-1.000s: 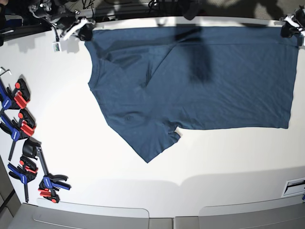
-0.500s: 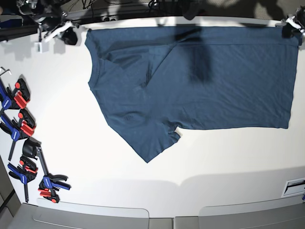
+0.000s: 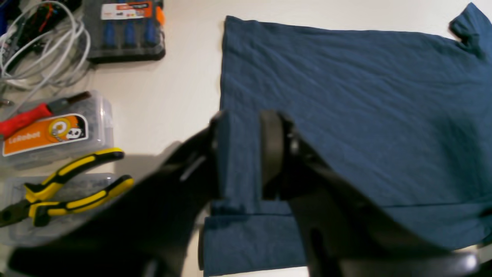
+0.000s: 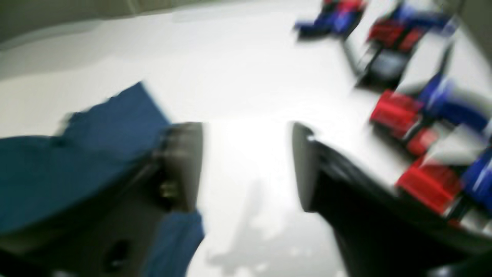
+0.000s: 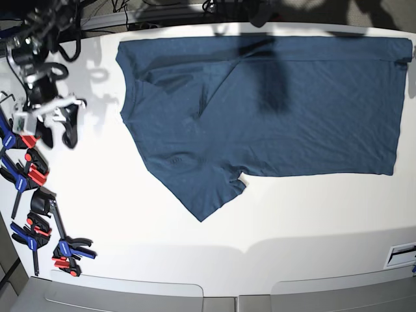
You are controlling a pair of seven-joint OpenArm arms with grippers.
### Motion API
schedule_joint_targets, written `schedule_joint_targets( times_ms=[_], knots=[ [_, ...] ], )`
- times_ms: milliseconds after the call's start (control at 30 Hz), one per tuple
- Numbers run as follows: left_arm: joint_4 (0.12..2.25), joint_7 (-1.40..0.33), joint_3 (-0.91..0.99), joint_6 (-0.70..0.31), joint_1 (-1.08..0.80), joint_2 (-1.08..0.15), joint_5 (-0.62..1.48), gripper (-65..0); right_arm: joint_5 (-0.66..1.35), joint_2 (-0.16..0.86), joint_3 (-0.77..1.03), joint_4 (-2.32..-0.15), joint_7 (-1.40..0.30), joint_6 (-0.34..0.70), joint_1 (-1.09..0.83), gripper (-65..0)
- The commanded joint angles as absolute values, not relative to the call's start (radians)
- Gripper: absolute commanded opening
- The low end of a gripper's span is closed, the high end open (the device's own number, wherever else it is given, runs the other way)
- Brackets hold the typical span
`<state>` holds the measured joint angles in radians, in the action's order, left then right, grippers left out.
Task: Fold the T-shirt properly
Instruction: 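Release the right gripper and swing it away from the shirt, then grasp the shirt side by the collar with the right gripper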
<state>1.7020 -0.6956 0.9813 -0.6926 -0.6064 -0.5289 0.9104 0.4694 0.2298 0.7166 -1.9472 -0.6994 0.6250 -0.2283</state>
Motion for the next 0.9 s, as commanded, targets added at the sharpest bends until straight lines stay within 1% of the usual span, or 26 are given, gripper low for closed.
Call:
schedule_joint_targets(
  times_ms=[0,100,200,267,433,567,667,767,867],
  knots=[
    [1.715,-0.672,0.994,-0.698,-0.61,-0.548,0.925,-50.7,0.449,0.244,0.696,-1.948,-0.645,0.616,-0.192,-26.8],
    [1.715,-0.673,0.994,-0.698,-0.61,-0.549,0.925,-50.8,0.35,0.244,0.604,-1.87,-0.582,0.6,-0.098,-26.8],
    [1.715,-0.673,0.994,-0.698,-0.61,-0.549,0.924,-50.8,0.267,0.247,0.515,-1.726,-0.561,0.575,0.014,-26.8],
    [1.715,-0.682,0.994,-0.698,-0.61,-0.549,0.917,-50.8,0.236,0.253,0.466,-1.589,-0.537,0.569,0.094,-26.8],
    [1.715,-0.691,0.994,-0.698,-0.612,-0.546,0.918,-50.8,0.235,0.288,0.372,-1.19,-0.539,0.569,0.296,-26.9],
    [1.715,-0.693,0.994,-0.698,-0.613,-0.543,0.918,-50.8,0.244,0.294,0.322,-0.94,-0.613,0.572,0.399,-26.9],
    [1.715,-0.695,0.994,-0.698,-0.612,-0.543,0.918,-50.8,0.338,0.293,0.276,-0.869,-0.719,0.606,0.405,-26.9],
    [1.715,-0.695,0.994,-0.698,-0.612,-0.543,0.918,-50.8,0.463,0.293,0.224,-0.865,-0.835,0.635,0.38,-26.9],
    [1.715,-0.695,0.994,-0.698,-0.612,-0.543,0.918,-50.8,0.517,0.293,0.18,-0.865,-0.873,0.636,0.358,-26.9]
  ],
)
